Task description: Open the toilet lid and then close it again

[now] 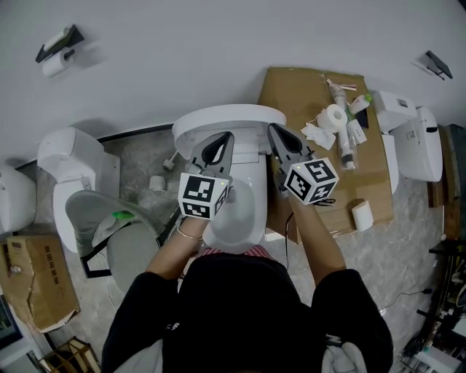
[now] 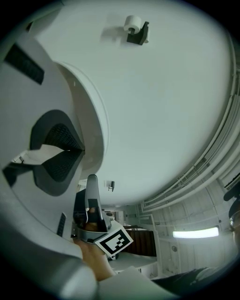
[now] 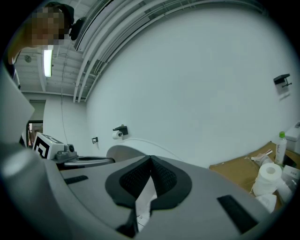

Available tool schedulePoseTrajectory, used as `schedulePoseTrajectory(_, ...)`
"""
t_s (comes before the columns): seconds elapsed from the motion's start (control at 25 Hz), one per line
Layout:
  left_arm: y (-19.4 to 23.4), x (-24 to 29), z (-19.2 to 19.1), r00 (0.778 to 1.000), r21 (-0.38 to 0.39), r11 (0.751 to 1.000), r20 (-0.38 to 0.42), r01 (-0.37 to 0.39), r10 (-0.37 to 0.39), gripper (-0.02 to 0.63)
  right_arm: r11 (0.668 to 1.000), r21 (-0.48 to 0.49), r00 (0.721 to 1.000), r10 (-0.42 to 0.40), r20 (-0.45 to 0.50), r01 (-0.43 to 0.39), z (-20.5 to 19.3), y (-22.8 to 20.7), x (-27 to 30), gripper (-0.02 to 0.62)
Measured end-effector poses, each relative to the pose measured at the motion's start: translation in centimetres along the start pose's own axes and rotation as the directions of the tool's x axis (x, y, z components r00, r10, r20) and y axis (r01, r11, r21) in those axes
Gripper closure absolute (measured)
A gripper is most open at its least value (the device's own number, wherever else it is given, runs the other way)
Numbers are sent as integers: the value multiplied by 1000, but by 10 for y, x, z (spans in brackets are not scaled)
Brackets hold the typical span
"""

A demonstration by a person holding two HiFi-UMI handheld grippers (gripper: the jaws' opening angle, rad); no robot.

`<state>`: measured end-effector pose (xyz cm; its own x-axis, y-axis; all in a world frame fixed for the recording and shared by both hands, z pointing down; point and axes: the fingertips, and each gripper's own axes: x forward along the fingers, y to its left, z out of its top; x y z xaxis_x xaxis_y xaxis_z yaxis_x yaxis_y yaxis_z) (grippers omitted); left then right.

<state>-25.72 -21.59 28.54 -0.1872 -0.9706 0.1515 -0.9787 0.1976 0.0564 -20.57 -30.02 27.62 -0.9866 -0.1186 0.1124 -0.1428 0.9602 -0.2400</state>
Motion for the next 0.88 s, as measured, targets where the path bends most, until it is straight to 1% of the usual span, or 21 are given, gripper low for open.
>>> schedulePoseTrajectory(0.12, 0, 1, -1, 1000, 22, 1000, -5, 2, -2, 603, 1000, 0, 1000, -4, 1, 4, 1, -2, 3, 577)
schedulePoseTrajectory(0.68, 7, 3, -5, 1000, 14, 1000, -14, -14, 14, 603, 1000, -5, 1000, -4, 2, 4, 6, -9, 14, 577)
schedulePoseTrajectory(0.88, 8, 2, -4, 1000, 17, 1000, -2, -3, 3, 603, 1000, -14, 1000, -9, 1, 9, 8, -10, 19, 577)
